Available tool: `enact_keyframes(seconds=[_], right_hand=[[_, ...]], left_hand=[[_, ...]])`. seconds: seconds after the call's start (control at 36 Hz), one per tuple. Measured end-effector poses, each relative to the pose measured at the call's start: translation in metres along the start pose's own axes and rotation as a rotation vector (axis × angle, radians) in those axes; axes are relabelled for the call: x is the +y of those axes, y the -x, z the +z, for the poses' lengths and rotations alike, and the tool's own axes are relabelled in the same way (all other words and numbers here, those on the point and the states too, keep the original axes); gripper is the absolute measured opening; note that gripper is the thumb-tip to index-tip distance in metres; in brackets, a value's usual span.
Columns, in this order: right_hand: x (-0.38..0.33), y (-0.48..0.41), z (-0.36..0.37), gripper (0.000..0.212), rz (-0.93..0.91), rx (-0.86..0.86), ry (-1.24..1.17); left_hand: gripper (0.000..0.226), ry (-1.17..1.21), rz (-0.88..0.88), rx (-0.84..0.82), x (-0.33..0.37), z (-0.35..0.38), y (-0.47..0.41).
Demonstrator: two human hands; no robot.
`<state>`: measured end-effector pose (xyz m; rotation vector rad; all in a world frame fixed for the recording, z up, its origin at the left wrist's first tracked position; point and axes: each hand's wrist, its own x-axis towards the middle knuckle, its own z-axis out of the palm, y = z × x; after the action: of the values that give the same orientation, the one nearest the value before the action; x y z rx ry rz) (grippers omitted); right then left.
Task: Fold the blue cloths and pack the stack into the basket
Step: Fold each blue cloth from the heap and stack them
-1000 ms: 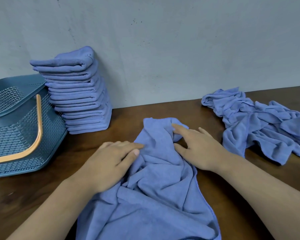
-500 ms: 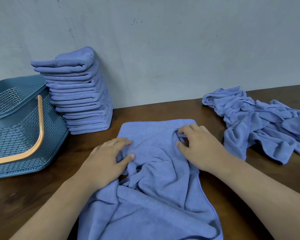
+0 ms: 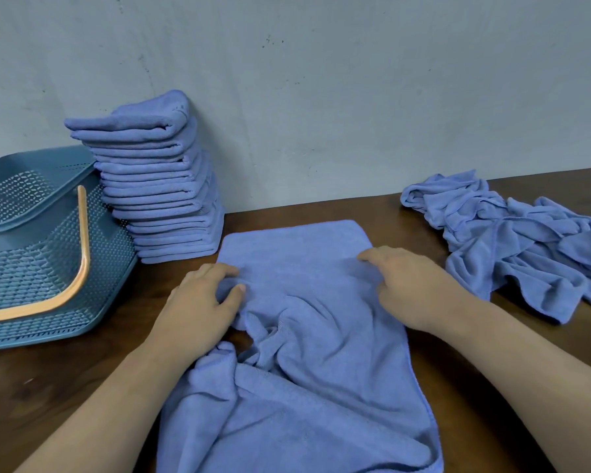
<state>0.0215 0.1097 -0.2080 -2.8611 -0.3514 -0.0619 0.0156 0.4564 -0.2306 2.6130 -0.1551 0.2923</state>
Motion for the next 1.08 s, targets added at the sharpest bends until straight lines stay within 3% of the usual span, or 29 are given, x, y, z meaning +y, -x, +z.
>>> enact_keyframes(seconds=[0.14, 0.19, 0.28, 0.36, 0.42, 0.56, 0.67, 0.78, 0.89, 0.97, 1.08], right_hand=[[0.011, -0.005, 0.007, 0.032, 0.101, 0.122, 0.062], [0.017, -0.008, 0.015, 0.037, 0.096, 0.100, 0.046], [0.021, -0.011, 0.016, 0.048, 0.085, 0.063, -0.022], [0.016, -0.007, 0.012, 0.049, 0.086, 0.096, -0.039], [0.009, -0.002, 0.010, 0.054, 0.080, 0.070, -0.080], [0.002, -0.003, 0.017, 0.069, 0.045, -0.008, -0.030], [0.013, -0.016, 0.014, 0.069, 0.059, -0.028, -0.111], [0.012, -0.011, 0.012, 0.064, -0.034, 0.089, -0.055], [0.009, -0.003, 0.015, 0.071, -0.104, 0.029, -0.064], [0.016, -0.010, 0.019, 0.077, -0.103, -0.038, -0.048], [0.025, -0.021, 0.016, 0.082, -0.043, 0.055, -0.092]], left_hand=[[0.055, 0.021, 0.066, -0.179, 0.001, 0.004, 0.000], [0.056, -0.011, 0.063, -0.237, 0.002, 0.007, -0.001], [0.053, 0.009, 0.052, -0.145, -0.004, 0.010, -0.005], [0.036, 0.073, 0.153, -0.006, -0.004, 0.003, -0.003], [0.026, 0.171, 0.154, -0.047, 0.004, -0.001, 0.002], [0.044, 0.002, 0.102, -0.234, 0.010, 0.003, 0.004], [0.048, 0.018, -0.004, -0.165, 0.004, 0.006, -0.003], [0.045, 0.141, 0.163, -0.035, 0.007, -0.003, 0.003], [0.023, 0.146, 0.359, -0.141, 0.020, -0.007, 0.016], [0.015, 0.104, 0.353, -0.181, 0.014, -0.003, 0.012], [0.025, 0.166, 0.263, -0.085, 0.002, -0.006, 0.008]])
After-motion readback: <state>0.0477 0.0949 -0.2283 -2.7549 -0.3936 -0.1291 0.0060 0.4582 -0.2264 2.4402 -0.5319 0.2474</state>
